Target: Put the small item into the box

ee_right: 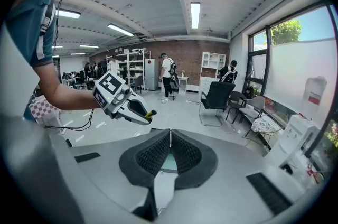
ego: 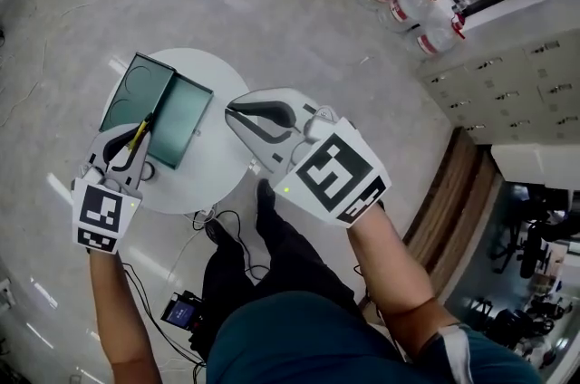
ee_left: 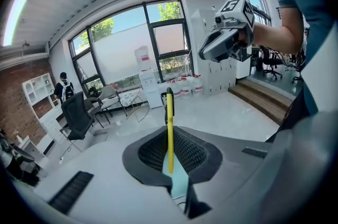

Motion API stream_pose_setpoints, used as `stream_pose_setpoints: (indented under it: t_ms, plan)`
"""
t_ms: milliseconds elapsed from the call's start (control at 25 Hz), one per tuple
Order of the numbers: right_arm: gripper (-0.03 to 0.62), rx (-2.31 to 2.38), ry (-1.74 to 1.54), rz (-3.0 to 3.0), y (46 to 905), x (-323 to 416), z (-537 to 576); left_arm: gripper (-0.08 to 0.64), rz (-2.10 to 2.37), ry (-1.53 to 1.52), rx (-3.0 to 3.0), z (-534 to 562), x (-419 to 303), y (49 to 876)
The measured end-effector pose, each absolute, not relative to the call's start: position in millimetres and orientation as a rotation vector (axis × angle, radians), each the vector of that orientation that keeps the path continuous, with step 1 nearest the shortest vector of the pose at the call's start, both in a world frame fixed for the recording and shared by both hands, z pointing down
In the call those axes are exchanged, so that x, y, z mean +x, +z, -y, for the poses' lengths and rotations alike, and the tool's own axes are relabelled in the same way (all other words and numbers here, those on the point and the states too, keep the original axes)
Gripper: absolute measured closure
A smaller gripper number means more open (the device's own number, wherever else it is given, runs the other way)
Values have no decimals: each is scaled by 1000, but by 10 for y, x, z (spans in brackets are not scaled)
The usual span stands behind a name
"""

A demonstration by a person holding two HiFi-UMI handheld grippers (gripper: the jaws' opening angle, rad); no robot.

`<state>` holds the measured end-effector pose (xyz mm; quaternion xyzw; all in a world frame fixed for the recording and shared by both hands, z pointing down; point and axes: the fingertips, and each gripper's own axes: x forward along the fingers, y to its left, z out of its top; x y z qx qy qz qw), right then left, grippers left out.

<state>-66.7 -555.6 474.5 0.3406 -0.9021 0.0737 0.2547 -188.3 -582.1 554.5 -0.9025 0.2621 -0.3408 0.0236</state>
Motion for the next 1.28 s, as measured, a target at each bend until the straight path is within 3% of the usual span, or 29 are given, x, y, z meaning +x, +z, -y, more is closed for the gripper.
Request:
stream_pose_setpoints:
  t_ms: [1280]
  plan:
    - [554,816,391,2391,6532,-401,5876,522,-815,-1396,-2901,6220,-1746,7903]
